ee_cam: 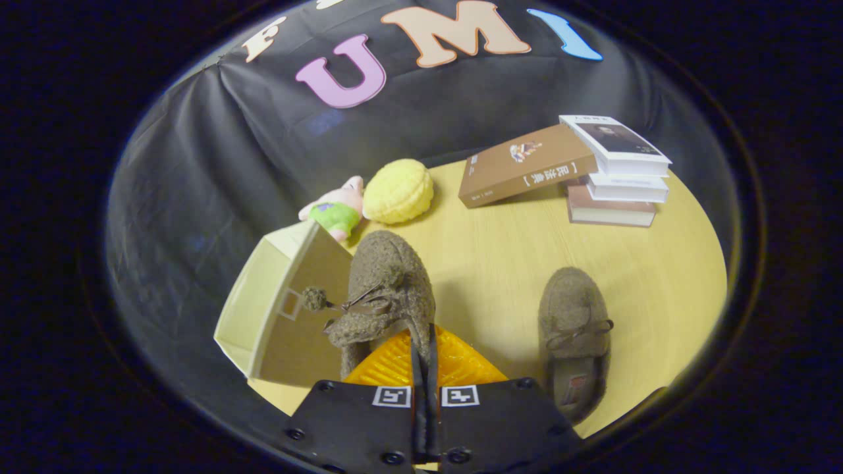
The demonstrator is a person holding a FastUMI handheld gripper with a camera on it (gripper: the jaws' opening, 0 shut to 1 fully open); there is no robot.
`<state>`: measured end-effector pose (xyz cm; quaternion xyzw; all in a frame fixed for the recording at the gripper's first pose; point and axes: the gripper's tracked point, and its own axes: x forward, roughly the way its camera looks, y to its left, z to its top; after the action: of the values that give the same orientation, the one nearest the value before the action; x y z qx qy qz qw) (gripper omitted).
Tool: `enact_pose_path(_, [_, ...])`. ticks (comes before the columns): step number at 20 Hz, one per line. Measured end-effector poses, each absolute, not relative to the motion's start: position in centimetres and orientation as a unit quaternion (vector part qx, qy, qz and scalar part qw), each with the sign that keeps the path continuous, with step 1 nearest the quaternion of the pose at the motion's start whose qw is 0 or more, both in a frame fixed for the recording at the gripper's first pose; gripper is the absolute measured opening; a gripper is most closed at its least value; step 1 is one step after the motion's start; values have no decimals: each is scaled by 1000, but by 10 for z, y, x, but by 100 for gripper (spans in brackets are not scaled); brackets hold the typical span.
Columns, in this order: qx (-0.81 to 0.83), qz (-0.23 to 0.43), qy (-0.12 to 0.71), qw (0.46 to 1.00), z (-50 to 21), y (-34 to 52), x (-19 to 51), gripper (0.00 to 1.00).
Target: Open the storage box then place both shoes into the box .Put the left shoe in first, then the right shoe, with the right side of both shoes facing outward in a uniform manner.
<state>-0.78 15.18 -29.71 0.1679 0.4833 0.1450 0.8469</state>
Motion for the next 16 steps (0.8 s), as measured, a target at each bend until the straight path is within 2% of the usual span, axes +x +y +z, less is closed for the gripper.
enact_pose_path(7, [219,152,459,848,-240,248,9,3])
enact_pose_path(16, [253,135,491,823,-265,368,4,3])
